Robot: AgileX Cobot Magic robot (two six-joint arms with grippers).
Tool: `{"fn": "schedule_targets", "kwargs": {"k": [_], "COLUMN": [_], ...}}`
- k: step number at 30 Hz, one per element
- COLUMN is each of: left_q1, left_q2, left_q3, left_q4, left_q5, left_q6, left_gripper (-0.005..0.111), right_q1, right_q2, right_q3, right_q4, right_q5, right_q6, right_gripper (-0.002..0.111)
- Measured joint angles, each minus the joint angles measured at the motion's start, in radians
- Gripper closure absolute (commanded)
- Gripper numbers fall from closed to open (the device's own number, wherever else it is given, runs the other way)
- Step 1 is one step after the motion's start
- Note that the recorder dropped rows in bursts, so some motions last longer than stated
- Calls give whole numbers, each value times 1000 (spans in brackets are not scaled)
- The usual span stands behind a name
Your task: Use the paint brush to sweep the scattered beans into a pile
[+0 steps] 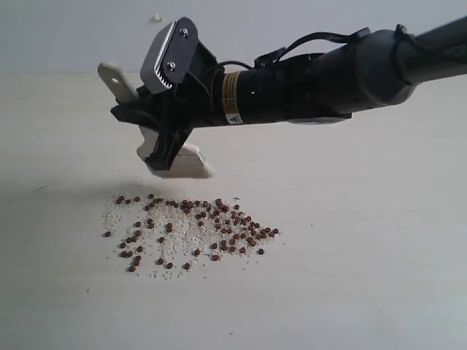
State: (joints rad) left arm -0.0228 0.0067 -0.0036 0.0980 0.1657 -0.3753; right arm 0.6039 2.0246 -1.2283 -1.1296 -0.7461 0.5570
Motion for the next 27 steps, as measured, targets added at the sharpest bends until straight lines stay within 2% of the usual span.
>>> {"fn": "schedule_targets", "kwargs": {"k": [8, 14, 22, 27], "left_q1": [0, 0, 0, 0], "left_q2": [0, 0, 0, 0], "left_q3": [0, 0, 0, 0], "left_q4": [0, 0, 0, 0], "left_q5": [0, 0, 0, 0], "left_q6": [0, 0, 0, 0], "left_gripper": [107, 107, 107, 107], "right_q1": [0, 0, 0, 0], "right_q2": [-46, -42, 107, 257], "right_q3": [-9, -55, -182, -355], "right_q4": [160, 177, 45, -96], "right_q5": [-7, -23, -190, -235], "right_q6": [-181, -228, -219, -98], "right_gripper": [108, 108, 108, 108]}}
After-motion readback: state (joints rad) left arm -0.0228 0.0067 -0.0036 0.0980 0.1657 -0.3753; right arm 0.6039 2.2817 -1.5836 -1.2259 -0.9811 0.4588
